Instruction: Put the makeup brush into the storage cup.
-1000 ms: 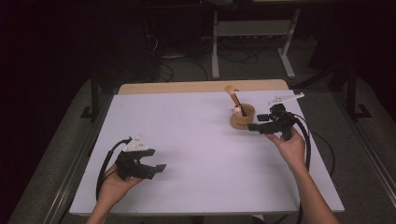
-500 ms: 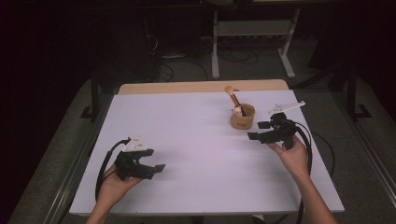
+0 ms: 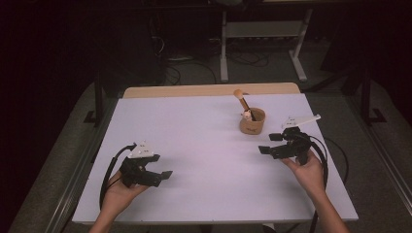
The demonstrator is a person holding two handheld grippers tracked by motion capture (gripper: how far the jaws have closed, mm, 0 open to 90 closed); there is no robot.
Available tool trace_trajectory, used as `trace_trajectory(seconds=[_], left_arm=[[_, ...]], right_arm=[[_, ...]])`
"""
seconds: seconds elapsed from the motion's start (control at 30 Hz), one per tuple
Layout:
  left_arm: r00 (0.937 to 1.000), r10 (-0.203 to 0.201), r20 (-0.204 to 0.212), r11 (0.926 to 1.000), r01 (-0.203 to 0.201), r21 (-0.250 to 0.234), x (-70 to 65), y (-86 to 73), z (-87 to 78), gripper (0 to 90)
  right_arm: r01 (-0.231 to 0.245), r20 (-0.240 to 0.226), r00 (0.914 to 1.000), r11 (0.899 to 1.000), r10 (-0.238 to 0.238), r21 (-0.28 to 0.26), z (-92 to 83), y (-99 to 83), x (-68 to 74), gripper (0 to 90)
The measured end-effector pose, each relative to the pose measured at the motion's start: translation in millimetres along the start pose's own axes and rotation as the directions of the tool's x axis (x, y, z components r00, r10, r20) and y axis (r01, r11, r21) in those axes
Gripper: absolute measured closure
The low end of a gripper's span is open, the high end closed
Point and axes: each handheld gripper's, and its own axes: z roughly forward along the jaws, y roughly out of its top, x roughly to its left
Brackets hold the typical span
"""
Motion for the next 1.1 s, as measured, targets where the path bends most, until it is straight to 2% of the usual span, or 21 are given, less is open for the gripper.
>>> trace_trajectory(seconds=[0.1,0.2,0.43,0.47,0.57,0.67,1.1], left_arm=[[1.0,0.004,-0.004,1.0,-0.004,0.0,0.4,-1.4,-0.4,24.2],[1.0,0.001,-0.005,1.0,-0.001,0.001,-0.1,-3.2,-0.9,24.0],[0.9999,-0.001,-0.013,1.0,0.001,-0.007,0.6,-6.4,-2.6,23.4],[0.9999,-0.006,-0.013,0.9999,0.006,-0.009,0.4,-7.2,-2.8,23.3],[0.9998,-0.001,-0.02,1.0,0.001,-0.01,1.5,-9.5,-4.2,23.3],[0.9996,-0.015,-0.022,0.9997,0.015,-0.017,1.8,-12.3,-5.1,23.3],[0.9996,-0.011,-0.025,0.9997,0.011,-0.021,0.1,-20.3,-7.5,22.8]], right_arm=[[-0.004,-0.003,1.0,1.0,0.004,0.008,-1.6,-4.1,3.1,26.4],[0.003,0.001,1.0,1.0,-0.003,-0.012,-4.9,-8.8,5.0,26.6],[0.008,0.003,1.0,1.0,-0.008,-0.023,-10.0,-18.5,8.6,26.6],[-0.001,0.002,1.0,1.0,0.001,-0.018,-11.0,-19.0,9.7,26.7],[0.012,0.006,0.9999,1.0,-0.012,-0.024,-13.0,-21.0,11.4,26.6],[0.015,0.008,0.9999,1.0,-0.015,-0.026,-14.1,-23.1,13.6,26.5],[0.023,-0.002,0.9997,1.0,-0.023,-0.015,-16.6,-31.0,21.8,26.5]])
